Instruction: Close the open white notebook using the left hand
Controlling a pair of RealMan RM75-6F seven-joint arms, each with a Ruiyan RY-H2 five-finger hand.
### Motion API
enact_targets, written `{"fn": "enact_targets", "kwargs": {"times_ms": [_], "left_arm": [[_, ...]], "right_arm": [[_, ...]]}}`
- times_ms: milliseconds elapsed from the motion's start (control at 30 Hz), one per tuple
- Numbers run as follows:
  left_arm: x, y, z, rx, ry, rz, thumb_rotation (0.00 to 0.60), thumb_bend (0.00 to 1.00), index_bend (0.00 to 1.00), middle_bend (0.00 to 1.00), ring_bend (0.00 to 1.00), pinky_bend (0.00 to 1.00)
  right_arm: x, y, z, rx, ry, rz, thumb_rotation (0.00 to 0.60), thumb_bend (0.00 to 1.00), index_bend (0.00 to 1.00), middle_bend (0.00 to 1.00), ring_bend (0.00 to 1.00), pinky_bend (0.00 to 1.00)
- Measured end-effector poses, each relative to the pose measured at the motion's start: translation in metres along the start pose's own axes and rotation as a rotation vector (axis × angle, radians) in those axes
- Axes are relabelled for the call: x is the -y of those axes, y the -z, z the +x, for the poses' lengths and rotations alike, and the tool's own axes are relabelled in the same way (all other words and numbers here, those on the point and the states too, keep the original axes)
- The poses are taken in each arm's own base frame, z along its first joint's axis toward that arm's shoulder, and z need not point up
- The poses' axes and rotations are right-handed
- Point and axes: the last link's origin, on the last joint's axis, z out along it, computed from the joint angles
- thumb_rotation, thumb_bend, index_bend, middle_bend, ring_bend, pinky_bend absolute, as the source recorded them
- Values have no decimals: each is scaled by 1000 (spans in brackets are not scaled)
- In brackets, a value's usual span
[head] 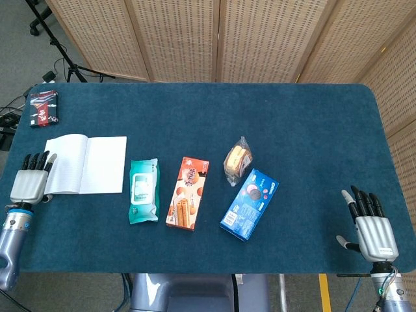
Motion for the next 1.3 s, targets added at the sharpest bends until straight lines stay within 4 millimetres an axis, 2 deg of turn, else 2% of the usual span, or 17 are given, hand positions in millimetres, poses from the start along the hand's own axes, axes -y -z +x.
{"fn": "enact_targets", "kwargs": {"times_ms": [167, 700, 1033, 1300], "left_arm": [[-2, 2, 4, -27, -11, -14, 600, 221, 0, 0, 0, 0], [-13, 3, 18, -151, -68, -73, 600, 333, 0, 0, 0, 0], [-26, 3, 27, -244, -75, -115, 600, 318, 0, 0, 0, 0], [-46, 1, 38, -330, -50, -161, 600, 307, 0, 0, 0, 0]], "right_arm": [[0, 0, 0, 2, 1, 1, 600, 53, 0, 0, 0, 0], [0, 1, 0, 3, 0, 3, 600, 53, 0, 0, 0, 0], [1, 1, 0, 4, 0, 5, 600, 53, 0, 0, 0, 0], [0, 1, 0, 4, -1, 4, 600, 53, 0, 0, 0, 0]]}}
